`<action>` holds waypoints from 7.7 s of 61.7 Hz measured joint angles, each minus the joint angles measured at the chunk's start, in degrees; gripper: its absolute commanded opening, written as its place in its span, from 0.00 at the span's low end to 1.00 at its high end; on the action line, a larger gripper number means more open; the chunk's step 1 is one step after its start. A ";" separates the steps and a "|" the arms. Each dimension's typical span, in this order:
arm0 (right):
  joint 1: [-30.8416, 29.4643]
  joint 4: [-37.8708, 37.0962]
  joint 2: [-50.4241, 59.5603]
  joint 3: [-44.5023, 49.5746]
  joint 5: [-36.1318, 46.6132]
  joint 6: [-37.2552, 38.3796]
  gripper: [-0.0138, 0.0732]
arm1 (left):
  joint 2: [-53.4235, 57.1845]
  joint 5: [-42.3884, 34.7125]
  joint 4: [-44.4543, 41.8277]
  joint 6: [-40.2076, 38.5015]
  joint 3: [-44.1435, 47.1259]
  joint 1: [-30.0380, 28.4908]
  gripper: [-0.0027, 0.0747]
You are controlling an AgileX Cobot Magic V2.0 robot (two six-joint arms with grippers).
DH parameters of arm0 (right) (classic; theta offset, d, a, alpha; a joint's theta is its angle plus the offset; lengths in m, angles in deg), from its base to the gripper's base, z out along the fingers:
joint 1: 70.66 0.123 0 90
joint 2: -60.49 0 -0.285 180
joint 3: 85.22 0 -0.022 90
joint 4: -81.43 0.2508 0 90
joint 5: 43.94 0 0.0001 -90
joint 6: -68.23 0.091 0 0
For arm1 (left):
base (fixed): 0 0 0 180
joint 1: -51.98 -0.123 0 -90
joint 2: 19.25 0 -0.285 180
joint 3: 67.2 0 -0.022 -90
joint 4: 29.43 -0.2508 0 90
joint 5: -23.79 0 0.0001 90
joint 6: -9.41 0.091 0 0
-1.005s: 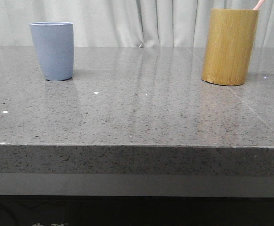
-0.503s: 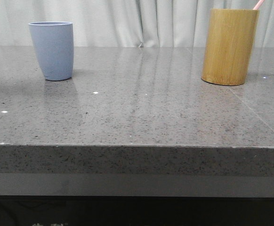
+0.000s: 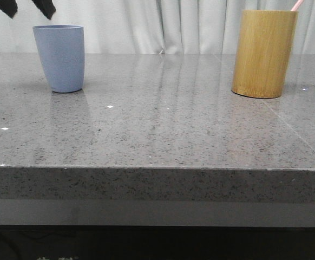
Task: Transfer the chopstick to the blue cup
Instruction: 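Reach the left gripper down and grasp the rim of the light blue cup, then lift the blue cup with the left gripper and carry it toward the bamboo holder, then lower the blue cup onto the table, open and withdraw the left gripper, then grasp the pink chopstick in the bamboo holder with the right gripper, then lift the pink chopstick out and lower it into the blue cup, then open the right gripper to release the chopstick and withdraw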
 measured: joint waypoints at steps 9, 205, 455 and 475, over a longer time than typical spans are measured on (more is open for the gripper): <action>0.00 0.00 0.00 0.00 0.00 0.00 0.78 | -4.22 0.97 0.00 0.00 -3.20 0.00 0.54; -3.83 2.18 -2.42 -1.07 5.61 3.33 0.78 | 3.60 10.15 5.13 2.86 -25.32 17.41 0.44; 19.90 16.38 -62.44 -71.92 -15.86 -25.14 0.53 | 54.79 -14.03 5.13 4.21 47.40 17.41 0.44; 19.90 15.18 -58.41 -72.87 -20.62 -23.78 0.57 | 54.79 -14.03 5.13 4.21 47.40 17.41 0.44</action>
